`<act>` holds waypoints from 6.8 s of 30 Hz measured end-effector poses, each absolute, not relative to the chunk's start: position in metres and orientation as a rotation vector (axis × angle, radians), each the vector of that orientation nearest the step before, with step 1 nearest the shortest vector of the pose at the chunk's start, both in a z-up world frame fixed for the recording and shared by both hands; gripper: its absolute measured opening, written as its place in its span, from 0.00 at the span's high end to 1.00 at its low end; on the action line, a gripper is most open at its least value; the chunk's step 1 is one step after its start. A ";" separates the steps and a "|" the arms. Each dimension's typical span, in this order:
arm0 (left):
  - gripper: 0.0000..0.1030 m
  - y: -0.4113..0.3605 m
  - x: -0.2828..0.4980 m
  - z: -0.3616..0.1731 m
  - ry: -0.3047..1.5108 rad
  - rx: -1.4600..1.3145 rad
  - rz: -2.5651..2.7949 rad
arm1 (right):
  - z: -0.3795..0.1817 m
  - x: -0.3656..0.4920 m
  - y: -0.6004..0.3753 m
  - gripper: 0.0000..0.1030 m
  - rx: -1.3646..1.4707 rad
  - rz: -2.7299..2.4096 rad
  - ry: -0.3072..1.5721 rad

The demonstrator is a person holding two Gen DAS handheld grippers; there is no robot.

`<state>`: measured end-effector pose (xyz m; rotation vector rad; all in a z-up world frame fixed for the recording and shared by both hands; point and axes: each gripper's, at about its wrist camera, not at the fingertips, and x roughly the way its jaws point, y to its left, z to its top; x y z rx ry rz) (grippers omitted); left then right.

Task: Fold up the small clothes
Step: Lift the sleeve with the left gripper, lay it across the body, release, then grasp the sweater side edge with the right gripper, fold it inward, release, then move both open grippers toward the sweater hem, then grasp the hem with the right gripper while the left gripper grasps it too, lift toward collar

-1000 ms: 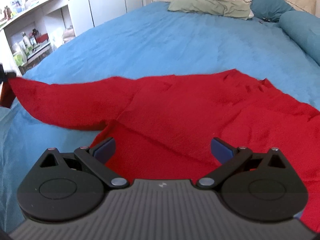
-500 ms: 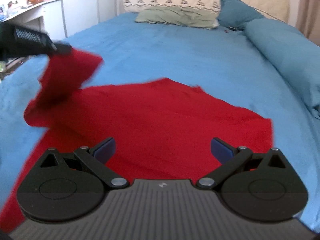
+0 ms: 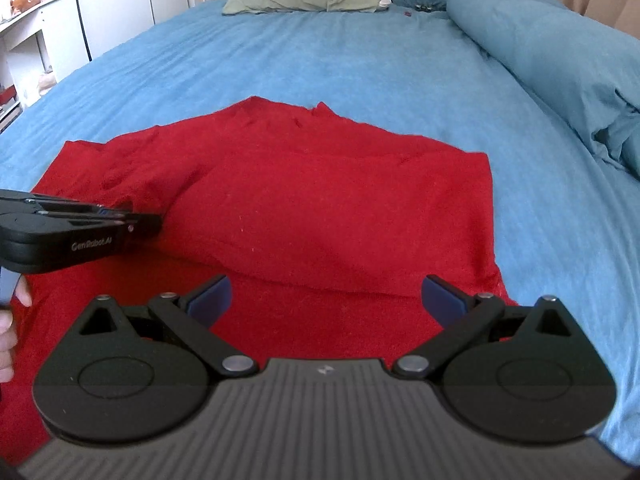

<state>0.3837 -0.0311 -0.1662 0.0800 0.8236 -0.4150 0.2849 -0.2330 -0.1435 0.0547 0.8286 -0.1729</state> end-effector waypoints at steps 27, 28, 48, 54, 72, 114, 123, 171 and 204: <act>0.01 0.145 0.373 -0.157 0.767 -0.027 -0.047 | -0.166 0.357 -0.060 0.16 -0.592 0.169 0.762; 0.01 0.148 0.373 -0.158 0.768 -0.030 -0.043 | -0.171 0.359 -0.056 0.20 -0.622 0.173 0.762; 0.01 0.152 0.377 -0.167 0.815 -0.069 -0.052 | -0.128 0.391 -0.089 0.79 -0.583 -0.021 0.571; 0.01 0.135 0.379 -0.168 0.819 -0.034 -0.077 | -0.107 0.387 -0.159 0.79 -0.509 -0.165 0.549; 0.01 0.092 0.397 -0.179 0.854 0.066 -0.115 | -0.172 0.349 -0.268 0.79 -0.161 -0.347 0.708; 0.01 0.027 0.364 -0.110 0.724 0.203 -0.260 | -0.108 0.260 -0.287 0.02 0.051 -0.311 0.519; 0.00 0.035 0.245 -0.019 0.643 0.133 -0.240 | -0.025 0.147 -0.275 0.01 0.110 -0.259 0.520; 0.26 0.113 0.094 -0.193 0.989 -0.062 -0.125 | -0.169 -0.034 -0.254 0.22 0.415 -0.278 1.066; 0.95 0.093 0.232 -0.007 0.623 -0.198 -0.139 | -0.002 0.062 -0.321 0.79 0.530 -0.117 0.624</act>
